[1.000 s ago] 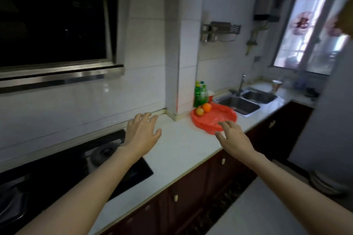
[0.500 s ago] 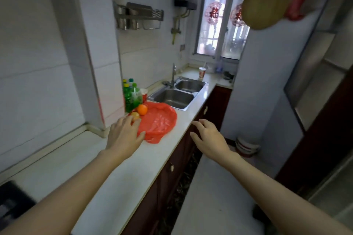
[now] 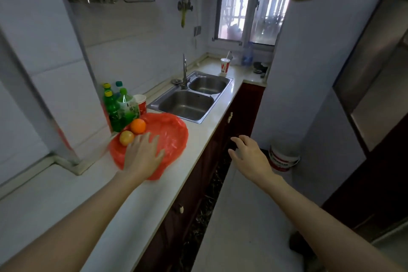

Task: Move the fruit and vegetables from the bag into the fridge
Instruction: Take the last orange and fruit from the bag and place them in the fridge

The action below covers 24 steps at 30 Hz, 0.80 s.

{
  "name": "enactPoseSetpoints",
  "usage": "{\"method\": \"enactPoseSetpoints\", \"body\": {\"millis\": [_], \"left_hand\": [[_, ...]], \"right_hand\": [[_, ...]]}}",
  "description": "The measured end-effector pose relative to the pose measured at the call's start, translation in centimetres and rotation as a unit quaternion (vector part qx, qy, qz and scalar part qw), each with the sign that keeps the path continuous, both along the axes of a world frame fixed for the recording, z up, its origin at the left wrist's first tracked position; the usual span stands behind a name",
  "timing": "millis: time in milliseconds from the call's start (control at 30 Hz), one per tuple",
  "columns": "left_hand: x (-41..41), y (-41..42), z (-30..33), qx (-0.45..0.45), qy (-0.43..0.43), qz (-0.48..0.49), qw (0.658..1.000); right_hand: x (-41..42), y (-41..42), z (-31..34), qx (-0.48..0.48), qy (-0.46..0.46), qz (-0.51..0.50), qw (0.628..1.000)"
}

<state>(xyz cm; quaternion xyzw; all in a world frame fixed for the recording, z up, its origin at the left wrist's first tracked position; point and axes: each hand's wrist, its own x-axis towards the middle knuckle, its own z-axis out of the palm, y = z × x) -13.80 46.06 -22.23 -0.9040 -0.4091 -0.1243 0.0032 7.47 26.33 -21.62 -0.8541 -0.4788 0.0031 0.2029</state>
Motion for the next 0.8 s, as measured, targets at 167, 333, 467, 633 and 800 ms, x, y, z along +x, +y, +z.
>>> {"method": "enactPoseSetpoints", "body": {"millis": [167,333,467,633,800], "left_hand": [[3.6,3.4,-2.5,-0.035,0.01,0.056,0.998],[6.3,6.0,-5.1,-0.069,0.005,0.097,0.993],[7.4,9.6,-7.2,-0.097,0.004,0.143,0.985],[8.3,16.8,-9.6,-0.123,-0.006,0.192,0.974],[8.4,23.6,-12.8,-0.159,-0.009,0.213,0.964]], "right_hand": [[5.7,4.0,-2.0,-0.025,0.015,0.039,0.999],[8.8,9.0,-4.5,-0.046,0.017,0.097,0.994],[10.4,14.4,-6.3,-0.054,0.015,0.155,0.986],[10.7,22.9,-7.7,-0.056,0.025,0.188,0.98],[10.0,31.0,-9.2,-0.096,0.03,0.249,0.963]]}}
